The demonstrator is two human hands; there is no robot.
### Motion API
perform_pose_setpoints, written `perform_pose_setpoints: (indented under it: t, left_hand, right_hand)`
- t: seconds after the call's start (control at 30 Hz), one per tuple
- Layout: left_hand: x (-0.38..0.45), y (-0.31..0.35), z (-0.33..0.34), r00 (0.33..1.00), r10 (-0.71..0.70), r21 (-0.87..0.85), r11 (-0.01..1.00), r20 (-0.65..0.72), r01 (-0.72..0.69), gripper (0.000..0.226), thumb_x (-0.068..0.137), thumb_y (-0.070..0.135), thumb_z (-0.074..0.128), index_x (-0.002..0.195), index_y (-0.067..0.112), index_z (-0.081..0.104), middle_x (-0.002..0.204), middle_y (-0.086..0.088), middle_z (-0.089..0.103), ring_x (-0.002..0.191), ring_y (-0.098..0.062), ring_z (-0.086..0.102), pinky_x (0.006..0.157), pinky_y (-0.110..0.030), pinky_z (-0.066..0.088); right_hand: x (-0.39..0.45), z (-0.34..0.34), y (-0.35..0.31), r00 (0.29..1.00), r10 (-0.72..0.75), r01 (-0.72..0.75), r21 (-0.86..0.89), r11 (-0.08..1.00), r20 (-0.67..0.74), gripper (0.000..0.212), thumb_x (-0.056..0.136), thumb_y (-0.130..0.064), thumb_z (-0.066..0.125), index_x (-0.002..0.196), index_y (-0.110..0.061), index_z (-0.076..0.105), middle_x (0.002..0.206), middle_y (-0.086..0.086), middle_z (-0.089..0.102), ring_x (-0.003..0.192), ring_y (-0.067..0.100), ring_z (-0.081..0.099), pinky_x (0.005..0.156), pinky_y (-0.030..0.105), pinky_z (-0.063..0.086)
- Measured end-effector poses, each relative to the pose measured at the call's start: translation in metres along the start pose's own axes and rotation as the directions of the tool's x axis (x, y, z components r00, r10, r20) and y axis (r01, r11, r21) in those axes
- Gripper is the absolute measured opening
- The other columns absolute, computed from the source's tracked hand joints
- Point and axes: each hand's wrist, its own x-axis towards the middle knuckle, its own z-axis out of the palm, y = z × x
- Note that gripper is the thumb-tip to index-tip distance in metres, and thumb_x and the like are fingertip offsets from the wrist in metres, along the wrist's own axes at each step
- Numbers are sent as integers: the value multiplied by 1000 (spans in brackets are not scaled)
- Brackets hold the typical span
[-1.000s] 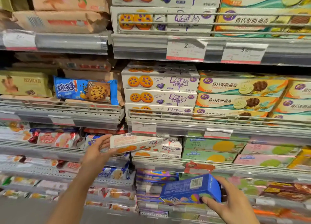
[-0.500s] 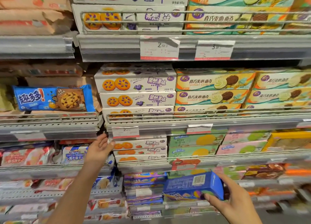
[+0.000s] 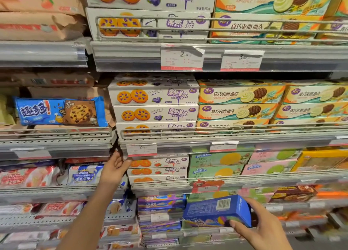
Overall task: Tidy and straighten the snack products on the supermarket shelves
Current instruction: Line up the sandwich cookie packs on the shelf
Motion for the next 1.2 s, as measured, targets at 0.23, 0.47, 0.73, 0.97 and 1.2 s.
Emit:
perform_pose_setpoints:
  t: [0.23,0.47,0.73,0.97,1.2]
  left_hand:
    - [-10,-9,-4,995,53,-25,998,86,-51,77,92,30,74,156,19,34,146,8,43,137,-15,42,117,-37,33]
    - [10,-46,-24,990,71,61,995,118,-78,88,72,64,84,147,41,45,143,5,58,131,-21,56,110,-51,46]
    - [6,-39,-21,994,78,109,990,78,-86,84,68,64,85,140,34,53,132,1,66,124,-22,62,104,-50,52]
    - [8,-42,-22,989,58,159,984,134,-79,102,62,65,88,148,30,45,137,3,63,130,-16,56,106,-47,50]
    - [7,-34,-22,970,100,218,964,221,-149,71,55,53,84,120,37,61,110,16,75,111,-11,66,98,-41,55]
  right_hand:
    - [0,4,-2,1000,2,-1,-47,999,24,60,63,-47,91,112,-52,56,92,-28,70,88,-7,64,69,11,51]
    - [1,4,-9,999,-22,25,-73,997,38,60,60,-64,84,112,-54,55,93,-26,70,89,-7,63,72,17,52]
    - [2,3,-14,997,-27,33,-85,996,75,59,64,-53,87,114,-51,54,98,-21,70,91,-10,61,70,8,50]
    - [6,4,-15,995,-29,34,-60,998,97,64,61,-52,89,117,-42,61,95,-15,72,87,-3,64,69,5,48]
    - [7,2,-13,997,-9,13,-46,999,75,79,41,-88,65,111,-52,55,95,-18,71,87,-3,65,69,6,49]
